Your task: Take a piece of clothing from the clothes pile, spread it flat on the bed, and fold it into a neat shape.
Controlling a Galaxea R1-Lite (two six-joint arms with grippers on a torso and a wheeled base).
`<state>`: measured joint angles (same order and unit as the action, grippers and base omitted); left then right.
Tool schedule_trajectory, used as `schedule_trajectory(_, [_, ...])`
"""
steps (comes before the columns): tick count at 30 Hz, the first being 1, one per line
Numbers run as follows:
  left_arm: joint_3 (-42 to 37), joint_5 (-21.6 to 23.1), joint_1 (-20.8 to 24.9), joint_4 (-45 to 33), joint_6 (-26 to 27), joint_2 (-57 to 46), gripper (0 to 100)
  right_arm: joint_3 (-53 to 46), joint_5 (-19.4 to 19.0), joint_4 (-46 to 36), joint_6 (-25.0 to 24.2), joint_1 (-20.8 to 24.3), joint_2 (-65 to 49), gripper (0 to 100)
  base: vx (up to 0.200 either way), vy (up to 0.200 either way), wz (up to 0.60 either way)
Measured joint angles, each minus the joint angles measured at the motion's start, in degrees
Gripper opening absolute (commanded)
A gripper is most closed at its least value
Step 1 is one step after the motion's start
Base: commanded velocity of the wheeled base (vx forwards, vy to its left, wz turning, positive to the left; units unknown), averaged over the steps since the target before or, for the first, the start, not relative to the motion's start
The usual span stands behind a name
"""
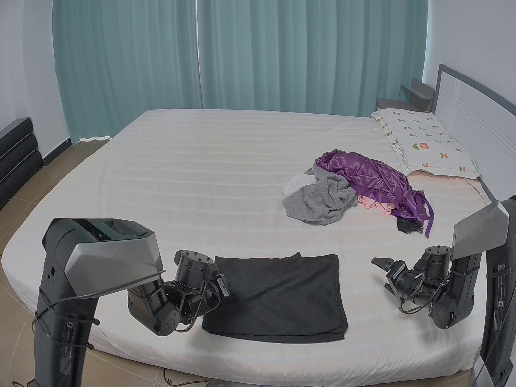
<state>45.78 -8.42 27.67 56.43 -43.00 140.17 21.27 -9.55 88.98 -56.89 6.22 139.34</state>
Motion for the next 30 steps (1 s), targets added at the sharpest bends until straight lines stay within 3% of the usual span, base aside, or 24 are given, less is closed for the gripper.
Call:
schedule_trajectory(22, [-1.71, -1.8, -0.22, 0.5, -4.08, -0.32, 0, -0.05, -0.02, 0.0, 0.1, 0.0, 0.05, 100, 0.0, 0.0, 0.0])
schedule_trajectory(30, [-4.94, -2.22, -0.44, 7.81, -4.49, -0.65, 0, -0.11, -0.09, 0.0, 0.16, 0.0, 0.05, 100, 0.0, 0.0, 0.0])
